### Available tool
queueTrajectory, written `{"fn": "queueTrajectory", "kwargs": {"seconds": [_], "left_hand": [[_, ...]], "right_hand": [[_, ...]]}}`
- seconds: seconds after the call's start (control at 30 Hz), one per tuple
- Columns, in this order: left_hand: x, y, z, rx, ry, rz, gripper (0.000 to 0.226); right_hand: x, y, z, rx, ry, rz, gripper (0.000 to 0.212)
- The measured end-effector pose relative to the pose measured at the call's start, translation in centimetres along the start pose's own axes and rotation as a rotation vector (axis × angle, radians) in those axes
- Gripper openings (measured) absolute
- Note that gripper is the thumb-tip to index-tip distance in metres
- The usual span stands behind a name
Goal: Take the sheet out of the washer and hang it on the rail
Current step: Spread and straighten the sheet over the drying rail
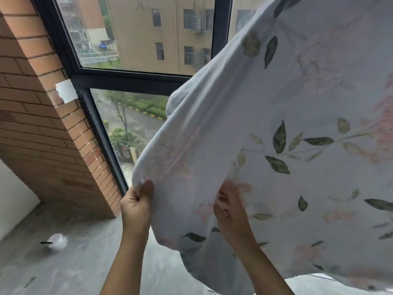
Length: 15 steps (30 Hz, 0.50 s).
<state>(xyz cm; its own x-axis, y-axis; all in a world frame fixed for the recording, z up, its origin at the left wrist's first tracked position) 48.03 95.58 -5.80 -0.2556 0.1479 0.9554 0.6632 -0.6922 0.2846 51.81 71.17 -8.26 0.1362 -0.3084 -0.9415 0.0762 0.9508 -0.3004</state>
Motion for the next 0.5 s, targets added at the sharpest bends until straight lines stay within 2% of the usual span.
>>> {"fn": "queueTrajectory", "kwargs": {"seconds": [0.13,0.27,0.37,0.4,0.43,0.5], "left_hand": [[0.8,0.7,4.4,-0.085,-0.063,-0.071,0.017],[2.5,3.6,6.1,-0.430,-0.095,-0.185,0.031],[1.6,5.0,6.8,-0.610,-0.344,-0.433,0.032],[1.9,5.6,6.9,-0.663,-0.379,-0.485,0.044],[2.4,6.1,6.9,-0.741,-0.361,-0.487,0.053],[4.1,7.0,6.3,-0.905,-0.289,-0.474,0.057]], "right_hand": [[-3.5,-0.2,0.5,0.205,-0.044,0.004,0.049],[-8.9,1.0,0.0,0.380,-0.243,0.017,0.051],[-11.5,3.2,-0.7,0.398,-0.331,-0.047,0.046],[-11.9,4.0,-0.9,0.375,-0.331,-0.067,0.044],[-12.2,5.0,-1.0,0.348,-0.331,-0.095,0.045],[-12.0,6.7,-0.9,0.315,-0.305,-0.162,0.056]]}}
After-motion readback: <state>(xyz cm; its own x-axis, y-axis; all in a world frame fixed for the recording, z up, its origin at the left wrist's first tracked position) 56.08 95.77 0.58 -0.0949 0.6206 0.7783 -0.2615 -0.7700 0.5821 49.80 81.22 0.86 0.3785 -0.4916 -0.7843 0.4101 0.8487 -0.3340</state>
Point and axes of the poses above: each hand's wrist, its own z-axis towards the middle knuckle, its own y-axis out of the palm, x = y × z, the point moved 10 cm from there along z, towards the middle knuckle, and after that the axes turned 7 degrees about x, right-handed, at the moved point
